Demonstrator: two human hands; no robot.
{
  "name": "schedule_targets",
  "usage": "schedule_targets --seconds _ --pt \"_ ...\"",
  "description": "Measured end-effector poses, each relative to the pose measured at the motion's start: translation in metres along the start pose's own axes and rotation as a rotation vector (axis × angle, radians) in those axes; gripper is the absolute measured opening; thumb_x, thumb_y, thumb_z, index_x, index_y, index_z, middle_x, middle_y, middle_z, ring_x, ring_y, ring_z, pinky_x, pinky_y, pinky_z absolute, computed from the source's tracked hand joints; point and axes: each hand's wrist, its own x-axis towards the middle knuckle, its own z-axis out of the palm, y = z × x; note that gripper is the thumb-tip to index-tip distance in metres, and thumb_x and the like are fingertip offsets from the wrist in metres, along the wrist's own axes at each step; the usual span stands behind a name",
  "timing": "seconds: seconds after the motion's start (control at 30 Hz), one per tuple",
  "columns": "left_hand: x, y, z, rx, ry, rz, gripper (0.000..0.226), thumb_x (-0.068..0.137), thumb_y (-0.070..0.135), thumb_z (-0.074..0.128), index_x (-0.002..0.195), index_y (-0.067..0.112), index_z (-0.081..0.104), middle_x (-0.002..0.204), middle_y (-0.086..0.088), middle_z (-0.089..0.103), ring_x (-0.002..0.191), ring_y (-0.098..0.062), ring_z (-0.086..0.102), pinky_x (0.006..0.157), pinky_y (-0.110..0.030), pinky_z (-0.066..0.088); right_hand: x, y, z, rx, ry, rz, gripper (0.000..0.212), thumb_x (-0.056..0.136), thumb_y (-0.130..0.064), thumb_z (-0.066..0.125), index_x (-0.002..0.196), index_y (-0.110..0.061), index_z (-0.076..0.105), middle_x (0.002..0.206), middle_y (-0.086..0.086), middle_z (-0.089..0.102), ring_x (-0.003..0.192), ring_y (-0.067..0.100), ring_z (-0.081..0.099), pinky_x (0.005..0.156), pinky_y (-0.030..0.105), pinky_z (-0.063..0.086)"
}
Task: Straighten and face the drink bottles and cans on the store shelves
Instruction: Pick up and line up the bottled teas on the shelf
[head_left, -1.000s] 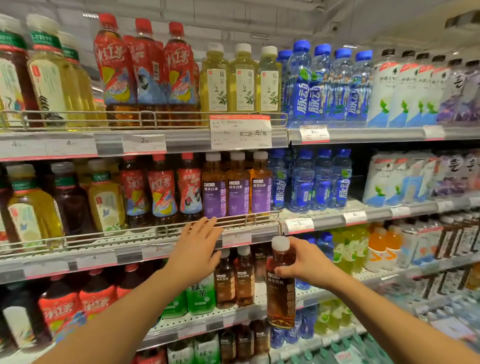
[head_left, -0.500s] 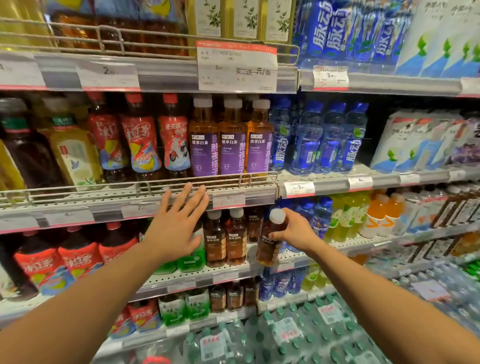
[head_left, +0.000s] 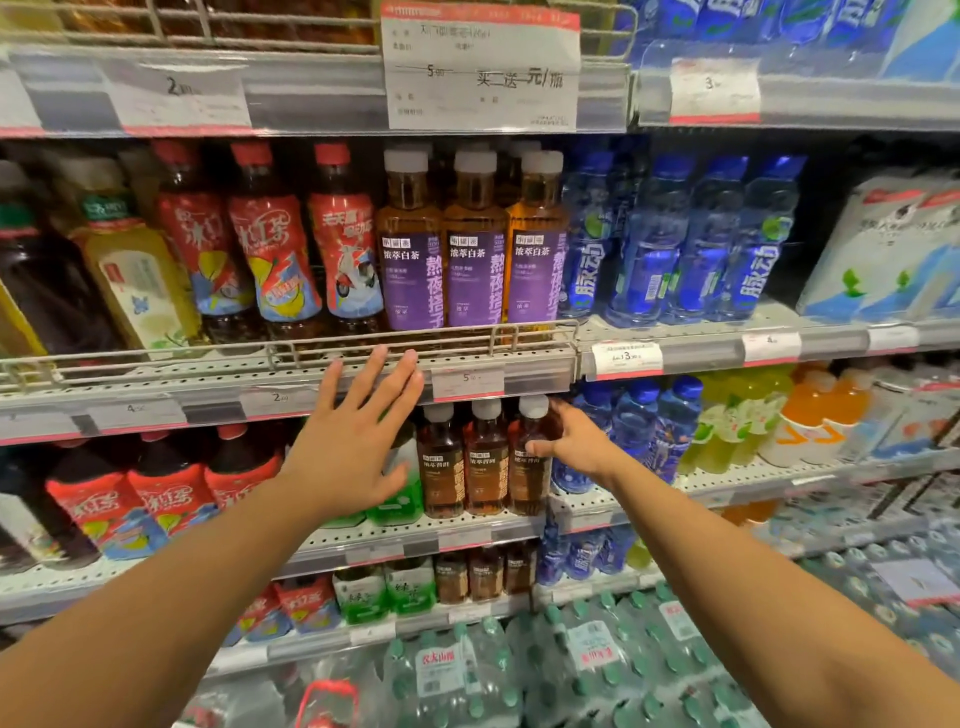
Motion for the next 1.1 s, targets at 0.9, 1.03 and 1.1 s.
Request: schedule_targets --seconds 0.9,1.03,1.1 --pt "0.000 0.009 -0.023 -0.075 -0.154 -0.059 0.096 0.088 0.061 0.037 0.160 0.023 -0.015 0.164 0.003 -0.030 0.150 -0.026 -0.030 0.121 -0.065 -0.001 -0.055 0.039 0.055 -0.013 0.118 0.130 0.058 0.089 -0.028 0.072 0.140 -0.017 0.047 0.130 0.006 0.064 0.110 0.026 0.060 0.087 0.035 0.044" --pt "0.001 0.014 -0.034 -0.089 -0.217 -0.087 0.096 0.091 0.061 0.040 0.160 0.023 -0.015 0.164 0.003 -0.031 0.149 -0.026 -0.032 0.121 -0.064 0.000 -0.085 0.036 0.056 -0.161 -0.041 0.043 0.051 0.093 -0.029 0.068 0.140 -0.020 0.051 0.132 0.003 0.063 0.117 0.023 0.060 0.096 0.035 0.047" --pt "0.003 0.023 -0.044 -0.125 -0.276 -0.124 0.096 0.093 0.059 0.043 0.160 0.021 -0.013 0.164 0.002 -0.031 0.150 -0.028 -0.031 0.120 -0.065 0.002 -0.095 0.031 0.048 -0.220 -0.126 -0.017 0.046 0.094 -0.035 0.069 0.136 -0.022 0.055 0.127 -0.001 0.063 0.112 0.017 0.060 0.096 0.031 0.048"
